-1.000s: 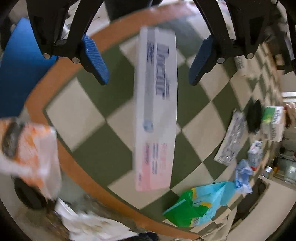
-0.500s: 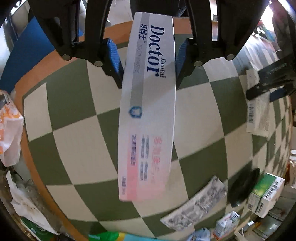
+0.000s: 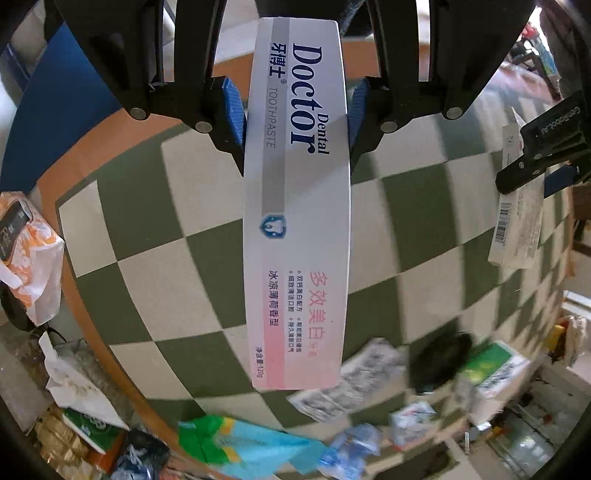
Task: Collect trash
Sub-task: 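Carry the leaflet and toothpaste box to the bin and release them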
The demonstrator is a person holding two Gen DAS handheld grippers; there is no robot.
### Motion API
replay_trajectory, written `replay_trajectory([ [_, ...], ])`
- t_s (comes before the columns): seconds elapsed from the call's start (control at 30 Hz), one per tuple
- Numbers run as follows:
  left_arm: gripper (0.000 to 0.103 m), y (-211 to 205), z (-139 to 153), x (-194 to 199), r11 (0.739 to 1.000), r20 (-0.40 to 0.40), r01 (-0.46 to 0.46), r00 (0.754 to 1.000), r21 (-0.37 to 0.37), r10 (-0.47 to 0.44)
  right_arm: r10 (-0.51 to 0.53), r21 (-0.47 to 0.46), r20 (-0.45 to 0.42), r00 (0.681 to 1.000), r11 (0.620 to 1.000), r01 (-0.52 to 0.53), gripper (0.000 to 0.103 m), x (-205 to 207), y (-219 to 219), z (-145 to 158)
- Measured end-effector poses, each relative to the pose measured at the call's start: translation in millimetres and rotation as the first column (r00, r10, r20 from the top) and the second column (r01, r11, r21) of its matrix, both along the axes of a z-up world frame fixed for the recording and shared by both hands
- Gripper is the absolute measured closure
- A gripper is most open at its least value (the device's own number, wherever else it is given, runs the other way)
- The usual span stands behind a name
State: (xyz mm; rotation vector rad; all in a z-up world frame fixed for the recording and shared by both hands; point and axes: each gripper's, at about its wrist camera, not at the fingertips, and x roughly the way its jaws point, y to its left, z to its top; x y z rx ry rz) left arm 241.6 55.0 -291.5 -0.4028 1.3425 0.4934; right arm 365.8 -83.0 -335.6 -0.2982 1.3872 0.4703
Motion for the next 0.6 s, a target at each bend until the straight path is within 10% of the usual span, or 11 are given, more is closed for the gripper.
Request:
replay_trajectory([
  [0.33, 0.028, 26.5, 62.7, -150.9, 0.994, 0.165, -0.072, 0.983, -0.079, 0.085, 0.106, 0.166, 0.059, 0.993, 0.979, -0.115, 0.055, -129.1, -5.3, 78.2],
  [0.6, 0.028, 9.4, 19.0, -292.3, 0.964, 0.102, -0.158, 0.978, -0.214, 0.183, 0.149, 0.168, -0.094, 0.984, 0.977, -0.132, 0.055, -279.4, -26.2, 36.7],
])
